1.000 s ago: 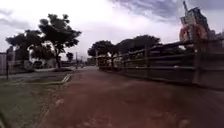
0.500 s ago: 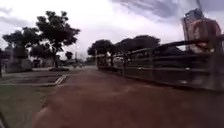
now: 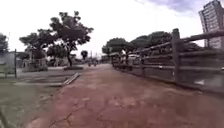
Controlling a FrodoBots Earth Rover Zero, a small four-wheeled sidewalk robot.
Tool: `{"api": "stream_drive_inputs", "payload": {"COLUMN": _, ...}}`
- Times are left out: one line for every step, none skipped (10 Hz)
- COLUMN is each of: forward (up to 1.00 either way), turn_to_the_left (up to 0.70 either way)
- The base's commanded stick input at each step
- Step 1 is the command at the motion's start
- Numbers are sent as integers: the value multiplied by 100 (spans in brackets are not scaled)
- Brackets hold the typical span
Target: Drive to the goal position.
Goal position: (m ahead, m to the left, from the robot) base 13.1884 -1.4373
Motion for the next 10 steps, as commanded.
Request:
{"api": "stream_drive_inputs", "payload": {"forward": 100, "turn_to_the_left": 0}}
{"api": "stream_drive_inputs", "payload": {"forward": 100, "turn_to_the_left": 0}}
{"api": "stream_drive_inputs", "payload": {"forward": 100, "turn_to_the_left": 0}}
{"api": "stream_drive_inputs", "payload": {"forward": 100, "turn_to_the_left": 0}}
{"api": "stream_drive_inputs", "payload": {"forward": 100, "turn_to_the_left": 0}}
{"api": "stream_drive_inputs", "payload": {"forward": 100, "turn_to_the_left": 0}}
{"api": "stream_drive_inputs", "payload": {"forward": 100, "turn_to_the_left": 0}}
{"api": "stream_drive_inputs", "payload": {"forward": 100, "turn_to_the_left": 0}}
{"api": "stream_drive_inputs", "payload": {"forward": 100, "turn_to_the_left": 0}}
{"api": "stream_drive_inputs", "payload": {"forward": 100, "turn_to_the_left": 2}}
